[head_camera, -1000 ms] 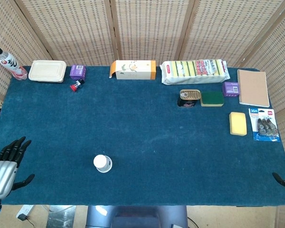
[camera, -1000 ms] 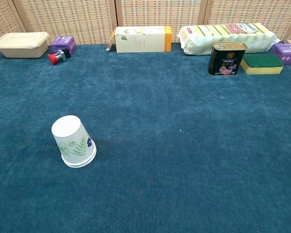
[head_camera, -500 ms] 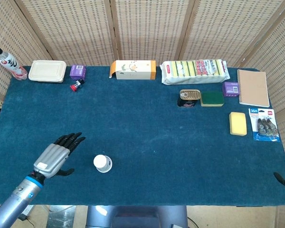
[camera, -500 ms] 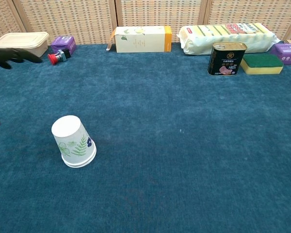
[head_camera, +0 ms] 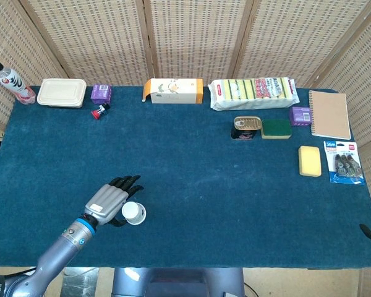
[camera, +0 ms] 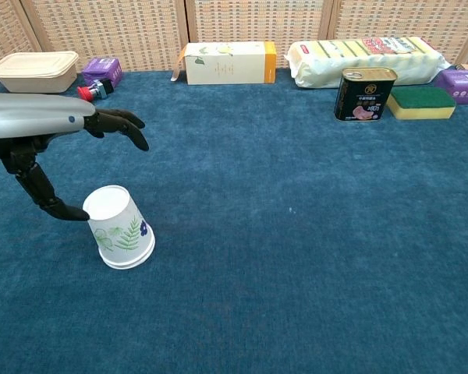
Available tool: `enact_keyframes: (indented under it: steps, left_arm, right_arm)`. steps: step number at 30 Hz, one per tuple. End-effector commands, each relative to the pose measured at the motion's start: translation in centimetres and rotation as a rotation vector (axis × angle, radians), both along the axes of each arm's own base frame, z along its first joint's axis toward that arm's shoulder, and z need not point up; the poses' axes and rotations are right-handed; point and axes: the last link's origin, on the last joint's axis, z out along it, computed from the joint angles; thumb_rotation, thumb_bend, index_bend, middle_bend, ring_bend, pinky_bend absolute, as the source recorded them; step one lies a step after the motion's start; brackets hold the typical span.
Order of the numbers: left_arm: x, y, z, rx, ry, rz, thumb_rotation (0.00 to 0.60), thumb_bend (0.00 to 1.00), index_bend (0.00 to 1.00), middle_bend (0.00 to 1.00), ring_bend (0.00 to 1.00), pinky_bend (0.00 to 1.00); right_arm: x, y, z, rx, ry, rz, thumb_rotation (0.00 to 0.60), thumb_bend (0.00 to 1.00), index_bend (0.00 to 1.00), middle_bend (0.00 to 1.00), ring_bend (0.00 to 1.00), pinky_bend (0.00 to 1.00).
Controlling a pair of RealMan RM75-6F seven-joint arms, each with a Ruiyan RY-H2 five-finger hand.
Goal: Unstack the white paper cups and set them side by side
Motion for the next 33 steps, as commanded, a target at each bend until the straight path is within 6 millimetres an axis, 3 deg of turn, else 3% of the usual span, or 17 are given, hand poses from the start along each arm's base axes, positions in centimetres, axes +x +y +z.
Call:
enact_keyframes:
  steps: [1, 17, 33]
  left_arm:
    - [0.2, 0.0, -0.4, -0.003, 0.007, 0.007, 0.600, 0.18, 0.20, 0.00, 0.00, 0.09]
    - [-0.3, 0.3, -1.1, 0.007, 0.047, 0.025, 0.600, 0.18, 0.24, 0.00, 0.00, 0.09]
    - [-0.3, 0.3, -1.4, 0.012, 0.065, 0.038, 0.600, 0.21, 0.37, 0.00, 0.00, 0.09]
  right_arm:
    - [0.0, 0.0, 0.1, -0.002, -0.002, 0.000, 0.600, 0.01, 0.11, 0.00, 0.00, 0.00]
    - [-0.2, 0.0, 0.3, -0.006, -0.014, -0.001, 0.600, 0.01, 0.11, 0.00, 0.00, 0.00]
    - [-0.2, 0.0, 0.4, -0.005, -0.019, 0.005, 0.600, 0.01, 0.11, 0.00, 0.00, 0.00]
